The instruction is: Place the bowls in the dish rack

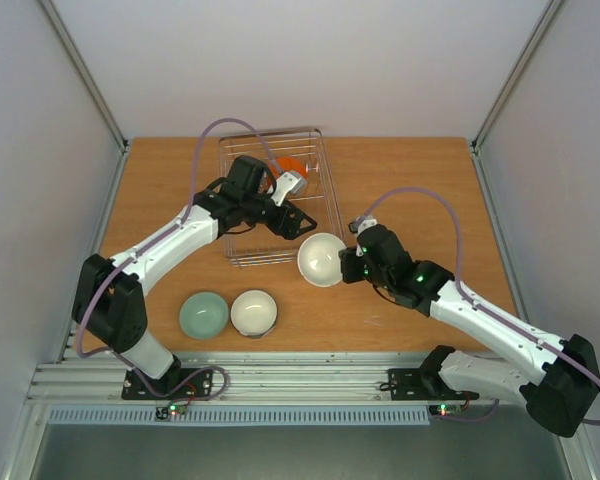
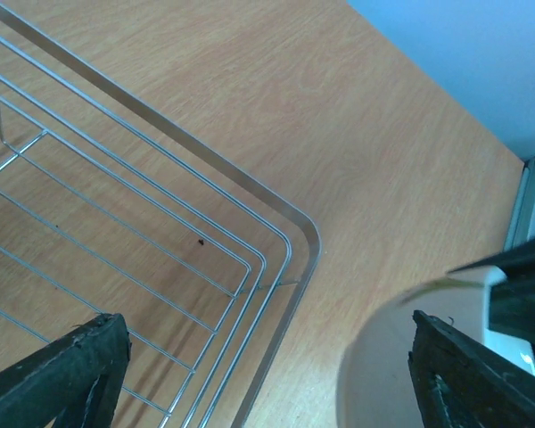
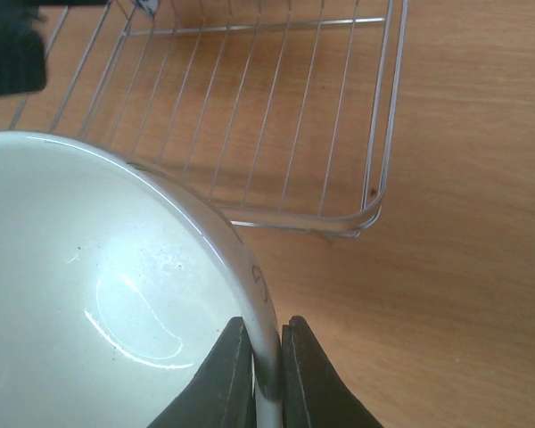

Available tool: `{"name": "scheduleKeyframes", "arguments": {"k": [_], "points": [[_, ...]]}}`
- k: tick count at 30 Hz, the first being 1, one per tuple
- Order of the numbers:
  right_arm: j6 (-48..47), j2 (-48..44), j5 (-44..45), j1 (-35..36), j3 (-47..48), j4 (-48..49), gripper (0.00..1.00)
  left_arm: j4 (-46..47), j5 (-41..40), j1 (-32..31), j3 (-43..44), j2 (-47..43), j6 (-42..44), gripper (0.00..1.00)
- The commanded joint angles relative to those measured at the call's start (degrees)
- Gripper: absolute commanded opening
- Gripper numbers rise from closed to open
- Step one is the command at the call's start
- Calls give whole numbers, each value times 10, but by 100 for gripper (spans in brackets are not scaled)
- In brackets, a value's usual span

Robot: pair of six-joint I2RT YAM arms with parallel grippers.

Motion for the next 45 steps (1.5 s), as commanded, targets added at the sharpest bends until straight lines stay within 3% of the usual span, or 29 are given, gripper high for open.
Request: {"name": "scheduleKeyframes", "arguments": {"k": [1, 7, 20, 27, 35, 45], "points": [[-6, -7, -64, -38, 20, 91, 1, 4, 39, 0, -2, -27, 12, 86], [-6, 0, -107, -85, 19, 118, 1, 0, 61, 0, -3, -34, 15, 89], [-2, 22, -148, -116, -14, 208, 1, -7, 89, 0, 0, -32, 16, 89], [43, 25, -266, -183, -99, 371, 1, -21, 134, 0, 8, -35, 18, 90], [136, 83, -392, -234, -172, 635, 1, -21, 137, 0, 8, -36, 15, 90], [194, 158, -433, -235, -198, 829, 1, -20, 97, -14, 11, -5, 3, 89]]}}
